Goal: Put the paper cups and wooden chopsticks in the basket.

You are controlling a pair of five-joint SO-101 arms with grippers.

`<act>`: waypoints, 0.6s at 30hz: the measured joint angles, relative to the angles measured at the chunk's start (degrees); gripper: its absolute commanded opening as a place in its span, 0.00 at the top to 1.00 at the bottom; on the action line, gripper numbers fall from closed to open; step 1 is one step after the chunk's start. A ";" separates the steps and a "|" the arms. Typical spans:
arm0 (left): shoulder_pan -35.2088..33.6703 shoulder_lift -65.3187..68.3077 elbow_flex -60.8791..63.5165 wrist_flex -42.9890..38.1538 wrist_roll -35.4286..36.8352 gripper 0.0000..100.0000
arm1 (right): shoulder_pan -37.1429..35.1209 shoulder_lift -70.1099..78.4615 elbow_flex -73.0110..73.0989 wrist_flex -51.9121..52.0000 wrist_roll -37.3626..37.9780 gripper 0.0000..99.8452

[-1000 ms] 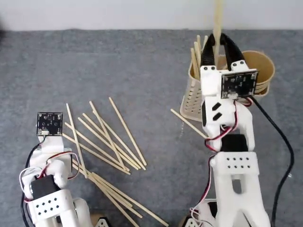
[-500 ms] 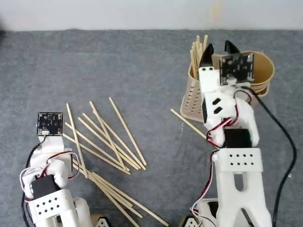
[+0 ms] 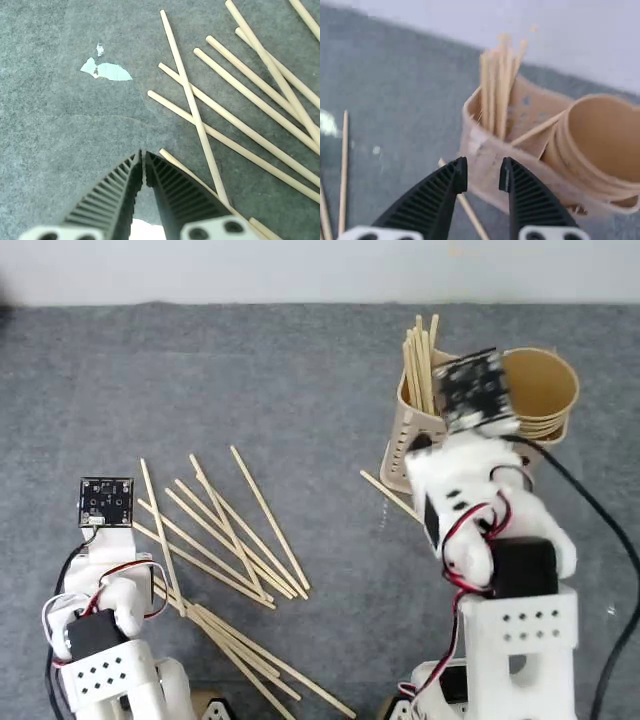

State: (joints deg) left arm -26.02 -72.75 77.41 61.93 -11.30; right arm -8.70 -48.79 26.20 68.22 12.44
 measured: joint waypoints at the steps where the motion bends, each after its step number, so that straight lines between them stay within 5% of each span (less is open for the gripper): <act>1: 0.00 0.00 0.00 0.00 0.00 0.99 | -0.35 -0.26 0.00 2.29 0.53 0.89; 11: 0.00 0.00 0.00 0.00 0.00 0.99 | -0.97 2.37 0.00 22.07 8.97 0.88; 18: 0.00 0.00 0.00 0.00 0.00 0.99 | -0.88 14.42 0.00 26.46 21.36 0.88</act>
State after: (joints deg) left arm -26.02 -72.75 77.41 61.93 -11.30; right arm -9.58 -34.37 26.20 94.68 33.80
